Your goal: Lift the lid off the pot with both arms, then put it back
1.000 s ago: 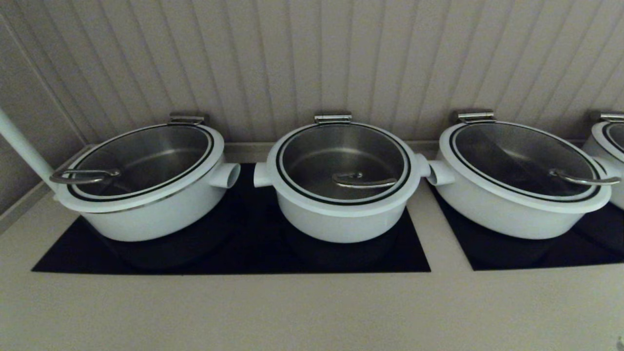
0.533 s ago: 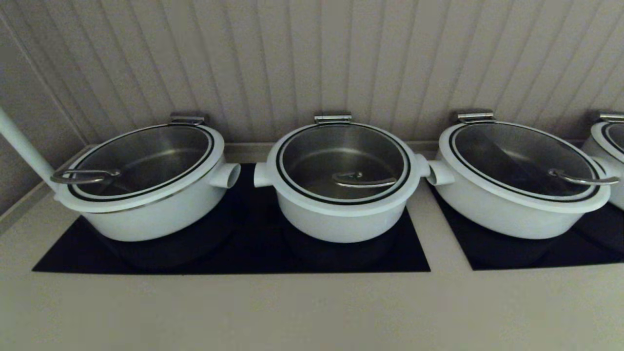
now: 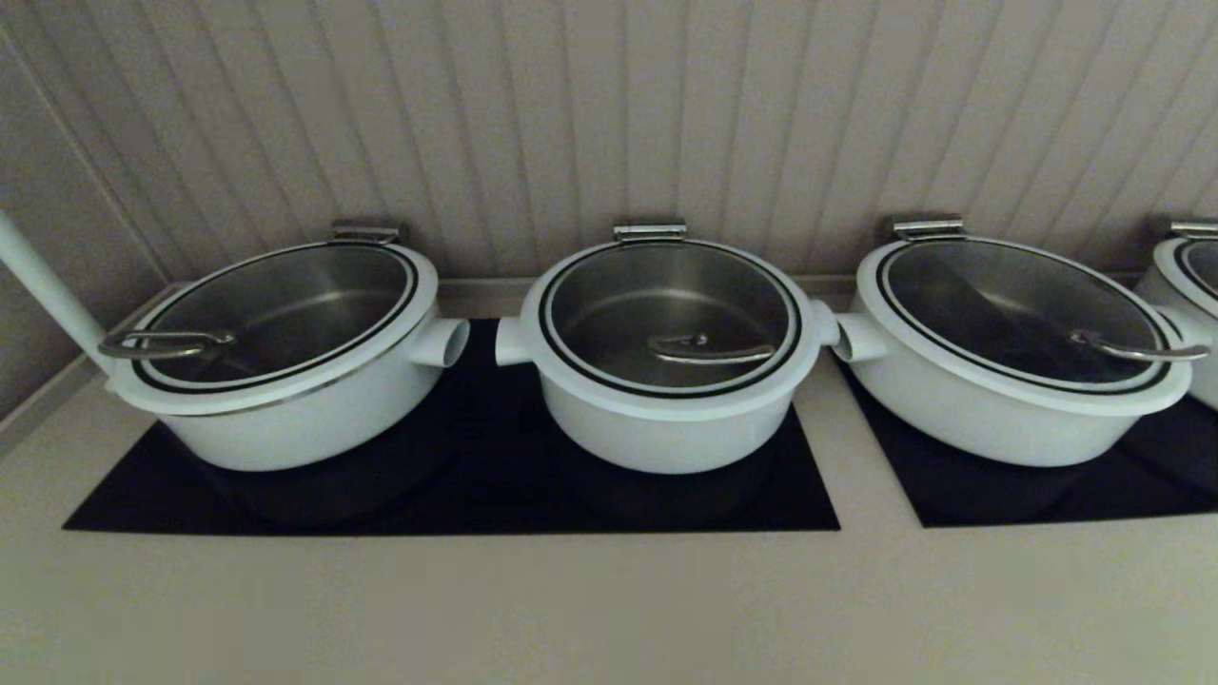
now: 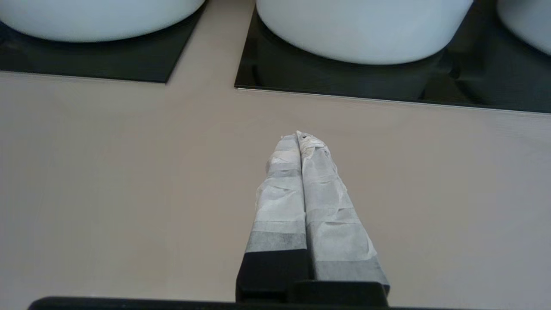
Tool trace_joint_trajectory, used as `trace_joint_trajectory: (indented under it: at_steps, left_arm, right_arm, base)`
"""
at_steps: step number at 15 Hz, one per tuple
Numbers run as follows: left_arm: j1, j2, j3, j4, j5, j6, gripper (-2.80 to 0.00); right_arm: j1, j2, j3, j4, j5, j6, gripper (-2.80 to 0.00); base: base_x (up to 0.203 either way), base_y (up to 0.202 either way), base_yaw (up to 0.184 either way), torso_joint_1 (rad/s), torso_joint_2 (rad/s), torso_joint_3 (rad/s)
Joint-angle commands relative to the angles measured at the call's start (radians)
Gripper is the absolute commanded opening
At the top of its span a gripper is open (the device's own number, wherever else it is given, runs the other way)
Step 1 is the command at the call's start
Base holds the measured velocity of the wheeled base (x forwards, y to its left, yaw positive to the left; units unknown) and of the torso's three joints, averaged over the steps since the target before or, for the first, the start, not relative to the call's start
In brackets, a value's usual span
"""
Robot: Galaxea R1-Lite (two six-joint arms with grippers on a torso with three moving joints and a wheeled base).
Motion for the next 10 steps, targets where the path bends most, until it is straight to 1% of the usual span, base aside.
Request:
trace_joint_trajectory:
  at_steps: [1, 3, 10]
  left_arm:
    - [0.0, 0.0, 0.0, 0.0, 0.0, 0.0, -2.8]
    - [0.0, 0.0, 0.0, 0.0, 0.0, 0.0, -2.8]
    - [0.0, 0.0, 0.0, 0.0, 0.0, 0.0, -2.8]
  right_arm:
    - [0.0, 0.001, 0.001, -0.001, 0.001, -0.001, -2.8]
    - [0.0, 0.001, 0.001, -0.001, 0.001, -0.01, -2.8]
    - [0.0, 0.001, 0.001, -0.001, 0.002, -0.005, -2.8]
  base:
    - [0.0, 0.0, 0.0, 0.0, 0.0, 0.0]
    - [0.0, 0.0, 0.0, 0.0, 0.0, 0.0]
    - [0.0, 0.0, 0.0, 0.0, 0.0, 0.0]
